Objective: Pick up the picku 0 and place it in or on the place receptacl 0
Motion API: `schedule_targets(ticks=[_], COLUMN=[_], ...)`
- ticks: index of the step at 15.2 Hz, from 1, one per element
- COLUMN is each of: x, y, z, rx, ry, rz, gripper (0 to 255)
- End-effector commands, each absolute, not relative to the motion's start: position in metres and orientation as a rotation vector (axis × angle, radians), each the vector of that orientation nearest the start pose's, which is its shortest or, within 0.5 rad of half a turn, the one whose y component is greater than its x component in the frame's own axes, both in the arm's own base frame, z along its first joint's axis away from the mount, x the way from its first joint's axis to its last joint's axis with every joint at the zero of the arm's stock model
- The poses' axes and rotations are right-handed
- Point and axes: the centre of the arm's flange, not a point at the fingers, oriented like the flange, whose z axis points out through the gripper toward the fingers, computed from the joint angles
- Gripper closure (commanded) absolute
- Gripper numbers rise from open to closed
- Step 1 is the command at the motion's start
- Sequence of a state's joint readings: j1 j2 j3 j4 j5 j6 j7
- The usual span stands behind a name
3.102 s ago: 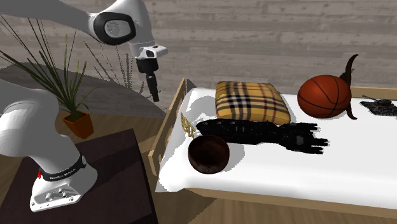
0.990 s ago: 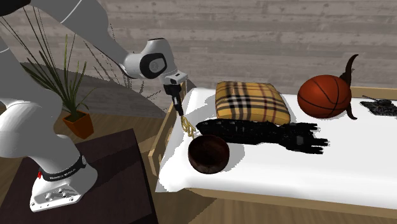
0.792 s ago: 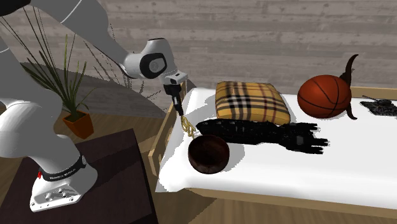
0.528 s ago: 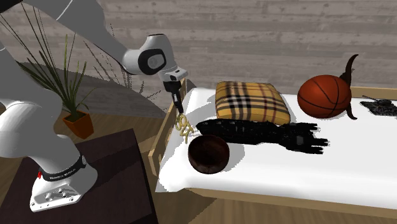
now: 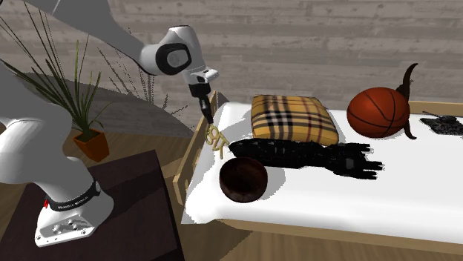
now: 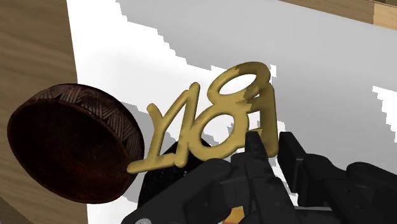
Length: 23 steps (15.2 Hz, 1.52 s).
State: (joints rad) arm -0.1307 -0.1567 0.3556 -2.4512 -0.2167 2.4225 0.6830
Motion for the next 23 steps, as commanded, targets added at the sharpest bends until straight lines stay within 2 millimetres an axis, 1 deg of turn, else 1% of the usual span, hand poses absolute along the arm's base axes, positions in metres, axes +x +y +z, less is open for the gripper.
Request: schedule_targets(ticks=[1, 16, 17, 23], x=[0.464, 0.464, 0.464, 0.470], y=[0.105, 0.105, 0.105, 0.030], z=[0.377, 0.457, 0.459, 0.482], rx=[-3.225, -3.225, -3.225, -3.225], ry=[0.493, 0.493, 0.493, 0.493], rz=[-0.314, -0.314, -0.314, -0.314], gripper=[255, 255, 255, 255])
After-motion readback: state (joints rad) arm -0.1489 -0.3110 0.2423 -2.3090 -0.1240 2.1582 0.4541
